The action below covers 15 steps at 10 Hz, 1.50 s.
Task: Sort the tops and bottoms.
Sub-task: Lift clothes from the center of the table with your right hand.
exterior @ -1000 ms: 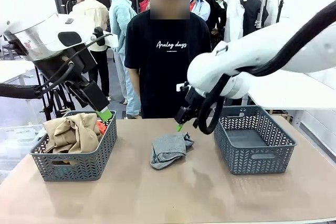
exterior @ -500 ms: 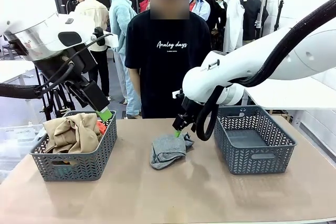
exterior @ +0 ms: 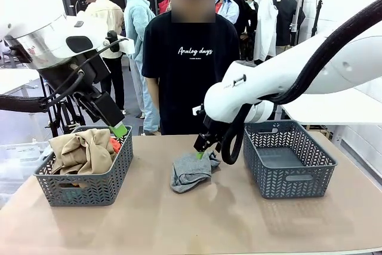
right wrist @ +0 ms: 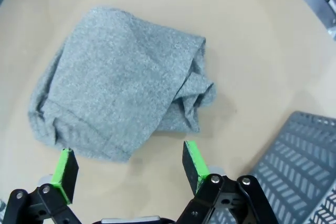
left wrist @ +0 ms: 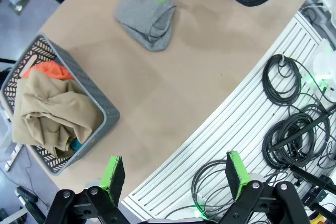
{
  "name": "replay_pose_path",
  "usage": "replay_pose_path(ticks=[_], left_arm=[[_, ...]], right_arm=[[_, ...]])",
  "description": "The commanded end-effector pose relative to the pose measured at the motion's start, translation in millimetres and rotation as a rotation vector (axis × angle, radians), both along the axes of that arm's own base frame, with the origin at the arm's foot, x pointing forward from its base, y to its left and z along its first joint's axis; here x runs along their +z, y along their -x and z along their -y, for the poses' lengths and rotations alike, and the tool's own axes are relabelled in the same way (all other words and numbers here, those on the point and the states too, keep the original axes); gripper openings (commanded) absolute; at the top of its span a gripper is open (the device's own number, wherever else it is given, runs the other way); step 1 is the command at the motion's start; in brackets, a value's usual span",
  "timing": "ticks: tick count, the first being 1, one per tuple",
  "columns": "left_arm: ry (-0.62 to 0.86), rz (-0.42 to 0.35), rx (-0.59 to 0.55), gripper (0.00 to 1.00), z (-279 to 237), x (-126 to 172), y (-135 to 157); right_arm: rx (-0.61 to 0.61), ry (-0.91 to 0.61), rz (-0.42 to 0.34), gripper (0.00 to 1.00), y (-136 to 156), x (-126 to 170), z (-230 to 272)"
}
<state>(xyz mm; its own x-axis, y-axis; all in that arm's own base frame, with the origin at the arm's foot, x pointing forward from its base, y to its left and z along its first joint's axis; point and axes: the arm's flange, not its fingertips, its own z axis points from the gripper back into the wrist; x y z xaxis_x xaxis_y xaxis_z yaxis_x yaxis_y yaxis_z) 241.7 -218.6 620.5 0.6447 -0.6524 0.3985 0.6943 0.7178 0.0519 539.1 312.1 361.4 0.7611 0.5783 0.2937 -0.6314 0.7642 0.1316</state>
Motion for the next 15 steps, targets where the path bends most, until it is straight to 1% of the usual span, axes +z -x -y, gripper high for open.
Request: replay_pose_path(ticks=[1, 3, 5, 8, 10, 11, 12, 15], left_arm=[[0.0, -0.005, -0.017, 1.0, -1.1, 2.2, 0.4], [0.0, -0.005, -0.017, 1.0, -1.1, 2.2, 0.4], [0.0, -0.005, -0.017, 1.0, -1.1, 2.2, 0.4], [0.0, -0.005, -0.017, 1.0, -1.1, 2.2, 0.4], [0.0, -0.005, -0.017, 1.0, -1.1, 2.2, 0.4], [0.0, -0.005, -0.017, 1.0, -1.1, 2.2, 0.4], [0.0, -0.005, -0.017, 1.0, -1.1, 2.2, 0.4], [0.0, -0.005, -0.017, 1.0, -1.1, 2.2, 0.4]], right_arm=[[-0.006, 0.053, 0.06, 1.0, -21.9, -17.1, -14.0], [0.039, 0.085, 0.067, 1.0, -33.1, -29.9, -19.7], [0.028, 0.098, 0.072, 1.0, -38.9, -33.7, -22.3], [-0.011, 0.102, 0.031, 1.0, -44.9, -39.6, -22.7], [-0.009, 0.103, 0.007, 1.0, -46.8, -44.8, -23.2], [-0.007, 0.111, -0.017, 0.88, -47.1, -47.2, -23.9], [-0.027, 0.097, -0.044, 0.69, -47.7, -48.1, -24.5], [-0.029, 0.093, -0.051, 0.11, -45.4, -47.4, -26.8]])
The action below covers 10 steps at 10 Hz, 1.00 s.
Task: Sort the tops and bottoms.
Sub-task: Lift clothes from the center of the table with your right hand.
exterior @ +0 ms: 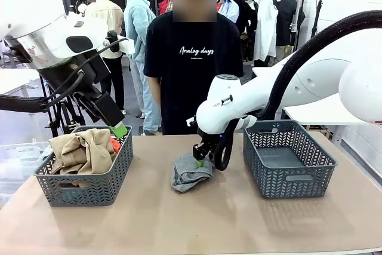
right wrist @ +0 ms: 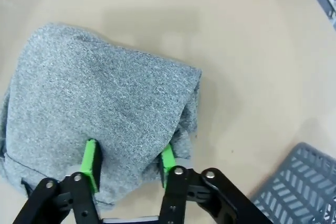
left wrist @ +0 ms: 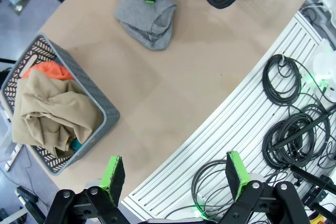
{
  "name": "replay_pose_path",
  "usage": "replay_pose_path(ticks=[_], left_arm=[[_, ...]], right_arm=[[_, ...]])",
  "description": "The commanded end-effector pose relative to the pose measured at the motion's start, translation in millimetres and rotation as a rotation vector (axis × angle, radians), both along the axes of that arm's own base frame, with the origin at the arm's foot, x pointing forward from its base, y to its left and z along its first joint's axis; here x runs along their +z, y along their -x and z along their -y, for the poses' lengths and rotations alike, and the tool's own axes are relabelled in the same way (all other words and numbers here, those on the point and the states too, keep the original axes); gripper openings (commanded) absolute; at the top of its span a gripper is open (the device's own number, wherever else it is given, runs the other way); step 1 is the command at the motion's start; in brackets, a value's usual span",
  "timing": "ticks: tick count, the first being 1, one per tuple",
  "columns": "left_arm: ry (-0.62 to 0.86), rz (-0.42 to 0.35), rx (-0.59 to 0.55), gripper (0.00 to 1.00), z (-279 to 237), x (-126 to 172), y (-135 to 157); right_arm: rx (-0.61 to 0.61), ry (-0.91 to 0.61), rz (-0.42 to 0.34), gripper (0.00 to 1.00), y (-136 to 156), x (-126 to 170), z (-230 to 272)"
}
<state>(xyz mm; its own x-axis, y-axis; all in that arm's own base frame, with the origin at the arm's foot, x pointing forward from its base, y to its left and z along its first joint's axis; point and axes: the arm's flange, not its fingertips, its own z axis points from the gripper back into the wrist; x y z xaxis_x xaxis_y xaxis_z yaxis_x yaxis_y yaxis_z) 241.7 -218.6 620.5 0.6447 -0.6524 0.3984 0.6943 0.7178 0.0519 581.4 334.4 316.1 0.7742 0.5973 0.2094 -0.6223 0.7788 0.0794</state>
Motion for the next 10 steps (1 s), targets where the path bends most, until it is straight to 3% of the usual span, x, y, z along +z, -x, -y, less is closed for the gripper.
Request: replay_pose_path(ticks=[1, 6, 8, 9, 10], left_arm=[[0.0, -0.005, -0.017, 1.0, -1.1, 2.2, 0.5], [0.0, -0.005, -0.017, 1.0, -1.1, 2.2, 0.5], [0.0, -0.005, -0.017, 1.0, -1.1, 2.2, 0.5], [0.0, -0.005, -0.017, 1.0, -1.1, 2.2, 0.5], [0.0, -0.005, -0.017, 1.0, -1.1, 2.2, 0.5]], right_arm=[[-0.019, -0.005, -0.015, 0.0, -2.5, -2.1, -5.5], [-0.022, -0.066, -0.061, 0.0, -0.3, -0.4, -6.6], [0.012, -0.135, -0.121, 0.0, 5.4, -16.4, -11.5], [0.007, -0.171, -0.098, 0.0, 8.5, -5.5, -8.2], [0.026, -0.214, -0.022, 0.0, 17.8, 27.8, -4.3]])
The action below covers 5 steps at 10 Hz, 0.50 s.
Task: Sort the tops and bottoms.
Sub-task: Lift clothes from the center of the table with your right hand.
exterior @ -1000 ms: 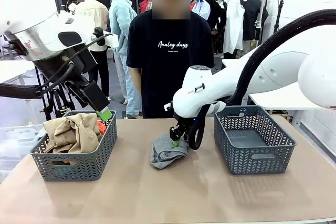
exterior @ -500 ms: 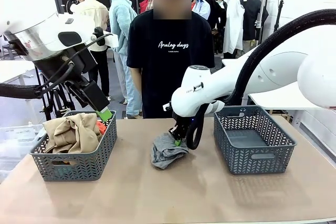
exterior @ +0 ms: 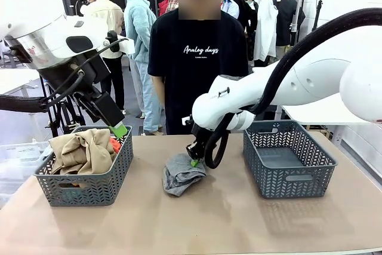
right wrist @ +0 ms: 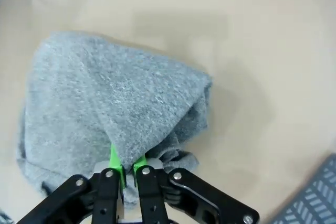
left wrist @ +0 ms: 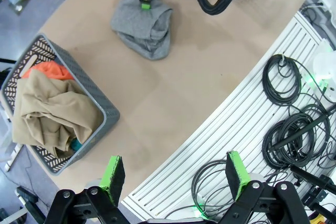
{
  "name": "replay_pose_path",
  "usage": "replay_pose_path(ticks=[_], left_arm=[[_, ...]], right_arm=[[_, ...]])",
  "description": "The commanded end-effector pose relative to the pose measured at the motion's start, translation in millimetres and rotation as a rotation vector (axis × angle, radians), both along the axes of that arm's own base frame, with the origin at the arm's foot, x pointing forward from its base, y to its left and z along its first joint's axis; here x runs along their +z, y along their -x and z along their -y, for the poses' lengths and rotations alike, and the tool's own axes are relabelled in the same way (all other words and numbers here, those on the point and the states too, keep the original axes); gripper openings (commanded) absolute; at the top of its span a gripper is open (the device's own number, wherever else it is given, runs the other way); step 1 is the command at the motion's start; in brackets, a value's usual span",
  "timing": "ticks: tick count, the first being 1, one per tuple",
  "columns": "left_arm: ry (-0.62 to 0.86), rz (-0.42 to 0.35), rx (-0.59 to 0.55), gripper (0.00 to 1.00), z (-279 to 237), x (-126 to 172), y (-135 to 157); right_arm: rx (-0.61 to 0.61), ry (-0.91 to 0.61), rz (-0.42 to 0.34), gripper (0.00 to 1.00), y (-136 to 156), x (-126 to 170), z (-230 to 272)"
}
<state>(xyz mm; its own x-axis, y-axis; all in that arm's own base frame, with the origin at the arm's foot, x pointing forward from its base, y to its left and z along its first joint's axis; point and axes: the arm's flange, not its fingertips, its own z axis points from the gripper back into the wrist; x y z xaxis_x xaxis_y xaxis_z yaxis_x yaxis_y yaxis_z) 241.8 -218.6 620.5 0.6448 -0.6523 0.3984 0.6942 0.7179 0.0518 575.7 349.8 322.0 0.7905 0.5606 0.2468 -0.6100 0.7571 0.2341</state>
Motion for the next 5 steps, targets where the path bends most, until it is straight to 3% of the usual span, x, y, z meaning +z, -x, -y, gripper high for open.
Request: replay_pose_path(ticks=[1, 3, 5], left_arm=[[0.0, -0.005, -0.017, 1.0, -1.1, 2.2, 0.5], [0.0, -0.005, -0.017, 1.0, -1.1, 2.2, 0.5], [0.0, -0.005, -0.017, 1.0, -1.1, 2.2, 0.5]], right_arm=[[0.054, -0.126, 0.098, 0.0, 20.4, 54.9, 14.1], [0.084, -0.212, 0.261, 0.0, 39.7, 121.2, 22.6], [0.118, -0.272, 0.368, 0.0, 62.3, 169.5, 28.0]])
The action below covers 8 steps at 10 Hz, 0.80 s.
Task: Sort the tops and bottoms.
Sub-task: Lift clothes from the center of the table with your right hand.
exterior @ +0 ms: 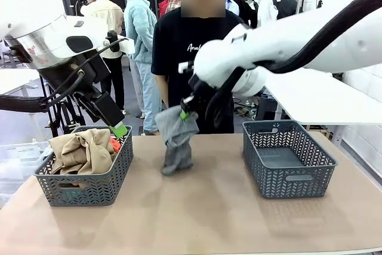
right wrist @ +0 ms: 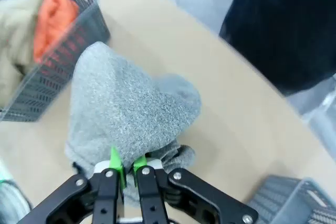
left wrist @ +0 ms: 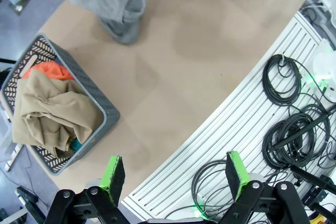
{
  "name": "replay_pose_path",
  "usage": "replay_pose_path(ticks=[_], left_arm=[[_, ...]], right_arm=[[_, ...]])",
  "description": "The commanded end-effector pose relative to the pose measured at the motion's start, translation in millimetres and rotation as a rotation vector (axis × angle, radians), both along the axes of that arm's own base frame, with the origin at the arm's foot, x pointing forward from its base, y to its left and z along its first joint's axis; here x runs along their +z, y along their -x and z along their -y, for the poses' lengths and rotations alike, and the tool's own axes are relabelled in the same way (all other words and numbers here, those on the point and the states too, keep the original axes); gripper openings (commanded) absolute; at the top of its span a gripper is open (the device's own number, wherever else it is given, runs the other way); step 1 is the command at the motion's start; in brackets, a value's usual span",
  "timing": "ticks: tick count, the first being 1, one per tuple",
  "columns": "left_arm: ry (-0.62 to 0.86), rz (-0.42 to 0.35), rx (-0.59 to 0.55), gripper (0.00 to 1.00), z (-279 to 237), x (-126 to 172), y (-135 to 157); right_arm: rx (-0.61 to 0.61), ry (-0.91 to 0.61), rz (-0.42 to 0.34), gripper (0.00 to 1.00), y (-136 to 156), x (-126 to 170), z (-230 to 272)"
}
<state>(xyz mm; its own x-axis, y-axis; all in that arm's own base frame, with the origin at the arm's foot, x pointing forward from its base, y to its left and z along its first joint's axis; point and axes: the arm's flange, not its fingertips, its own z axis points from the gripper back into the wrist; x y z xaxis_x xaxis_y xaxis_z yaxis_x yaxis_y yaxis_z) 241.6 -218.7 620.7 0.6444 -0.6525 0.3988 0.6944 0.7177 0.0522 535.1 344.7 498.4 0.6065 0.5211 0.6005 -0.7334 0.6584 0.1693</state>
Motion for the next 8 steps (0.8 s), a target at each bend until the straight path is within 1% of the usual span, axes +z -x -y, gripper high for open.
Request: replay_pose_path(ticks=[1, 2, 4, 5, 6, 7, 8], left_arm=[[0.0, -0.005, -0.017, 1.0, -1.2, 2.0, 0.3], [0.0, -0.005, -0.017, 1.0, -1.2, 2.0, 0.3], [0.0, -0.005, -0.017, 1.0, -1.2, 2.0, 0.3], [0.0, -0.005, -0.017, 1.0, -1.2, 2.0, 0.3], [0.0, -0.005, -0.017, 1.0, -1.2, 2.0, 0.3], [0.0, -0.005, -0.017, 1.0, -1.2, 2.0, 0.3], [0.0, -0.005, -0.017, 1.0, -1.2, 2.0, 0.3]], right_arm=[[0.047, -0.055, 0.092, 0.0, 31.9, 12.0, 24.2], [0.05, -0.048, 0.146, 0.0, 44.0, 31.9, 24.3], [0.058, -0.056, 0.245, 0.0, 71.1, 60.8, 28.0], [0.062, -0.07, 0.262, 0.0, 79.5, 65.5, 30.0], [0.081, -0.079, 0.221, 0.0, 76.5, 56.5, 31.8], [0.045, -0.04, 0.222, 0.0, 66.2, 79.2, 16.5], [0.045, -0.04, 0.222, 0.0, 66.2, 79.2, 16.5]])
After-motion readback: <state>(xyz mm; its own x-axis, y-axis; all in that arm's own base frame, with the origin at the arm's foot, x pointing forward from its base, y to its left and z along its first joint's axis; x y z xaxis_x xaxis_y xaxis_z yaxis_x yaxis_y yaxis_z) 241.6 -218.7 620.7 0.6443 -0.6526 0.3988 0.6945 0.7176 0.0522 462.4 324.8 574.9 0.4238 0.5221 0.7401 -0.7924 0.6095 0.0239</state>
